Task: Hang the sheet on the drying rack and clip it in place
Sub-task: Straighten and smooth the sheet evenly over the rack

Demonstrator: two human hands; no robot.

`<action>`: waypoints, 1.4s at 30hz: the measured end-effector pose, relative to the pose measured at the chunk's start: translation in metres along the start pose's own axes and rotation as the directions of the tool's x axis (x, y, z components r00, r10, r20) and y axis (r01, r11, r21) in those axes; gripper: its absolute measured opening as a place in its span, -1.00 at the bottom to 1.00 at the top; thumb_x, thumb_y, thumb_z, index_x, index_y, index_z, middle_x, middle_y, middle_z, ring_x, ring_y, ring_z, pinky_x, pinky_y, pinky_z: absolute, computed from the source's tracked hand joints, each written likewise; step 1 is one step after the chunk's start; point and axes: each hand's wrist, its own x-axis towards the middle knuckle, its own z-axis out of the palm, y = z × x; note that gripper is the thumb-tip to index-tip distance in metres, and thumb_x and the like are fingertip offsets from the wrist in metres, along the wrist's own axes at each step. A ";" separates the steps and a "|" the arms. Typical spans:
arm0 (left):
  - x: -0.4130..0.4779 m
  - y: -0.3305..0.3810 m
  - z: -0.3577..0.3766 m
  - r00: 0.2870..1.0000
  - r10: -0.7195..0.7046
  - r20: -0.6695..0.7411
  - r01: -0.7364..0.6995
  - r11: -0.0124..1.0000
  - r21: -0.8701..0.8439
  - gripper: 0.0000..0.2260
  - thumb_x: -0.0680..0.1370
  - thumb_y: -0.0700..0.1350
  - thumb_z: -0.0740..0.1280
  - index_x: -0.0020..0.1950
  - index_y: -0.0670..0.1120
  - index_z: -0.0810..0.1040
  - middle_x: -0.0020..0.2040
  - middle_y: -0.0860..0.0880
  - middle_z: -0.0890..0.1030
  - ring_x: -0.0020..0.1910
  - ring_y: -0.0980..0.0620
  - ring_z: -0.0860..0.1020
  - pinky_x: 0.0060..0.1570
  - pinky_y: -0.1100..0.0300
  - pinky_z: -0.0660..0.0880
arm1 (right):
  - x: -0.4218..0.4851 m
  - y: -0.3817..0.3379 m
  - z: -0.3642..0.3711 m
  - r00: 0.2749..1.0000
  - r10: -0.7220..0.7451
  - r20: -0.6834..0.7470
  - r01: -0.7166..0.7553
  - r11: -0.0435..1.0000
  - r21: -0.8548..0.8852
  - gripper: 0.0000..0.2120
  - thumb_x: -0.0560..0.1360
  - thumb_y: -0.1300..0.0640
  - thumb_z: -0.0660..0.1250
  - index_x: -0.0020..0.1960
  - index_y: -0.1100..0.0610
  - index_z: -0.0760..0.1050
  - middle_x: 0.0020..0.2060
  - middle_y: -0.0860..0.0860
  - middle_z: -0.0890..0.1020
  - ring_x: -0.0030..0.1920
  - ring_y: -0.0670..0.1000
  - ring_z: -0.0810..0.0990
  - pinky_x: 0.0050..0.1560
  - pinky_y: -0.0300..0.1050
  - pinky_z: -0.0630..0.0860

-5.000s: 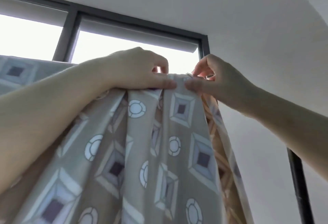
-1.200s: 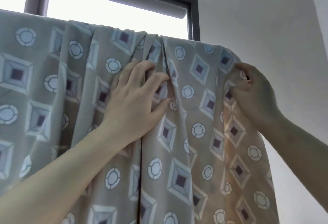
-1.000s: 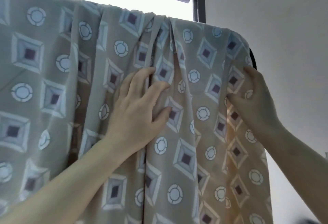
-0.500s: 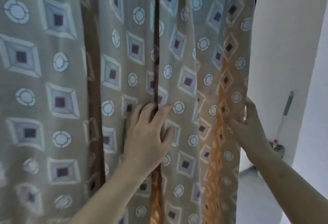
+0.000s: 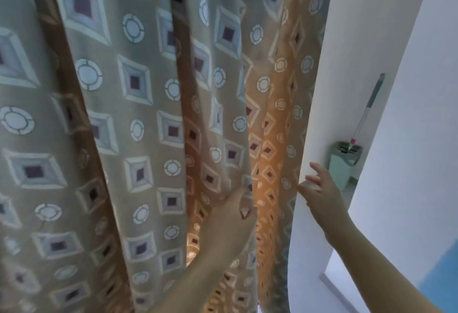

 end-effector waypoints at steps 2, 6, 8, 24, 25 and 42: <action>-0.001 0.003 0.023 0.993 -0.032 0.113 0.043 0.994 -0.101 -0.68 0.56 0.02 0.21 0.31 0.22 0.34 -0.25 0.03 0.51 -0.28 0.07 0.51 -0.30 0.18 0.40 | 0.001 0.018 -0.007 0.999 0.034 0.003 -0.033 0.997 -0.070 -0.49 0.55 0.09 0.27 0.45 -0.03 0.18 0.36 0.07 0.39 0.16 0.03 0.42 0.14 -0.04 0.39; 0.010 0.019 0.072 0.972 -0.002 0.237 0.045 0.983 -0.175 -0.69 0.55 -0.03 0.22 0.29 0.15 0.40 -0.19 0.09 0.51 -0.24 0.13 0.49 -0.16 0.15 0.50 | 0.009 0.054 -0.033 0.991 0.124 0.040 -0.117 0.983 -0.141 -0.47 0.55 0.19 0.25 0.46 -0.03 0.17 0.36 0.07 0.37 0.20 0.02 0.39 0.16 -0.04 0.36; 0.019 0.031 0.099 0.964 -0.011 0.265 0.066 0.977 -0.202 -0.71 0.55 -0.02 0.23 0.28 0.12 0.41 -0.10 0.11 0.51 -0.16 0.16 0.49 -0.10 0.20 0.48 | 0.016 0.072 -0.051 0.982 0.183 0.049 -0.175 0.974 -0.142 -0.46 0.55 0.18 0.24 0.46 -0.07 0.16 0.36 0.07 0.37 0.15 0.00 0.38 0.10 -0.08 0.35; 0.160 0.087 0.265 0.972 0.131 0.196 -0.188 0.932 0.310 -0.62 0.58 0.00 0.16 0.41 0.09 0.27 0.34 0.09 0.38 0.29 0.03 0.39 0.25 0.16 0.24 | 0.154 0.174 -0.156 0.971 0.220 0.096 -0.133 0.827 -0.547 -0.38 0.51 0.11 0.24 0.51 -0.05 0.08 0.44 -0.05 0.28 0.42 0.02 0.24 0.34 -0.12 0.26; 0.168 0.083 0.271 0.970 0.132 0.204 -0.197 0.918 0.344 -0.61 0.58 -0.01 0.15 0.41 0.10 0.25 0.35 0.10 0.36 0.31 0.03 0.37 0.27 0.15 0.21 | 0.163 0.178 -0.154 0.968 0.225 0.111 -0.119 0.801 -0.586 -0.37 0.51 0.09 0.23 0.51 -0.06 0.06 0.46 -0.07 0.25 0.43 0.02 0.21 0.35 -0.11 0.25; 0.286 0.013 0.370 0.979 -0.125 0.158 0.016 0.830 0.557 -0.28 -0.07 0.00 0.60 0.01 0.04 0.39 -0.12 0.01 0.64 -0.17 -0.03 0.61 -0.30 0.07 0.54 | 0.343 0.251 -0.114 0.787 0.306 0.535 0.271 0.608 -0.746 -0.37 0.52 0.04 0.13 0.51 -0.16 -0.06 0.53 -0.06 -0.09 0.52 0.02 -0.04 0.45 -0.04 0.04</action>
